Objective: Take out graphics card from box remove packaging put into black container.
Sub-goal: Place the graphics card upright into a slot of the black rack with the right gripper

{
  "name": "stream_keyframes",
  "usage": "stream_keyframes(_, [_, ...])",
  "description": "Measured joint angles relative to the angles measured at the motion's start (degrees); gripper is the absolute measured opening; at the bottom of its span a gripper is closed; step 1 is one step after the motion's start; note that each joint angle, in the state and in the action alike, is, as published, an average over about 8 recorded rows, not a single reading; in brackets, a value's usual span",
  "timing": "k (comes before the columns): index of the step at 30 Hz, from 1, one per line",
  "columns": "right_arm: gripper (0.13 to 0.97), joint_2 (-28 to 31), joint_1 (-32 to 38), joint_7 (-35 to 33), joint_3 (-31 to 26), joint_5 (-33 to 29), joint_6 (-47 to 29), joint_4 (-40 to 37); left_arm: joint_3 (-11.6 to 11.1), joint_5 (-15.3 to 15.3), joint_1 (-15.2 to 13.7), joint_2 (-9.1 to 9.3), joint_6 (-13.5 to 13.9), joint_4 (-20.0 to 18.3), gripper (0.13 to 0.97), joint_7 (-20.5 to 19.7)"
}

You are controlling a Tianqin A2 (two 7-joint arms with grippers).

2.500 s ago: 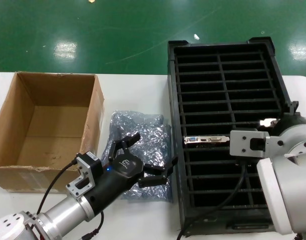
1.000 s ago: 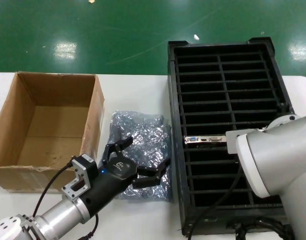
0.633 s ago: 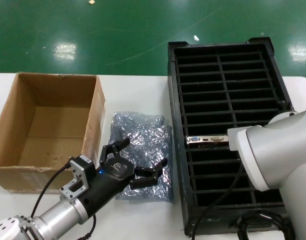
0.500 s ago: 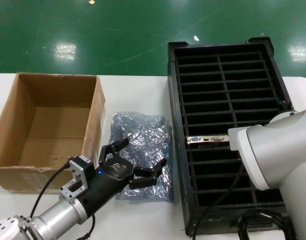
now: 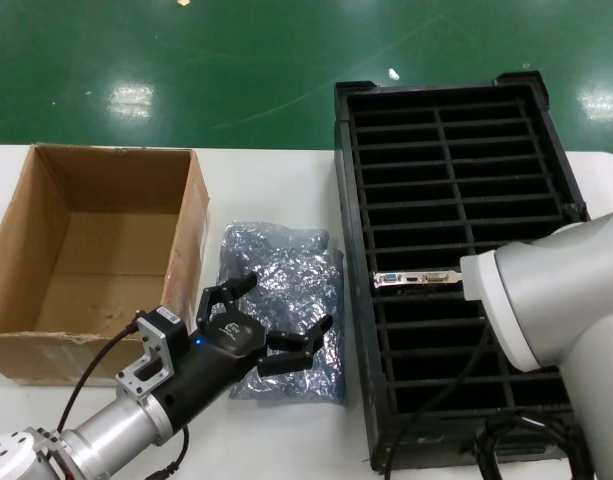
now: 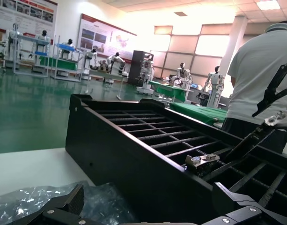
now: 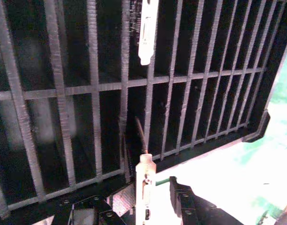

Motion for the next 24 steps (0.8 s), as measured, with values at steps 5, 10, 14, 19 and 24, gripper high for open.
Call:
stream_keyframes(5, [0.313, 0.0, 0.53, 0.0, -0.25, -0.01, -0.01, -0.58, 0.01, -0.02, 0.4, -0.04, -0.04, -0.81, 0.966, -0.2])
stream_keyframes(10, [0.386, 0.0, 1.19, 0.0, -0.56, -0.01, -0.01, -1.28, 0.02, -0.07, 0.82, -0.13, -0.1, -1.63, 0.966, -0.42])
stream_keyframes(14, [0.475, 0.0, 2.06, 0.23, -0.94, -0.01, -0.01, -1.97, 0.0, -0.14, 1.08, -0.17, -0.09, -2.12, 0.966, -0.56])
stream_keyframes(19, [0.52, 0.0, 3.29, 1.59, -1.61, -0.01, -0.01, -2.77, 0.01, -0.23, 1.31, -0.17, -0.03, -2.52, 0.966, -0.72])
stream_keyframes(24, [0.623, 0.0, 3.85, 3.01, -2.14, -0.01, -0.01, -3.11, 0.01, -0.31, 1.39, -0.16, 0.03, -2.6, 0.966, -0.76])
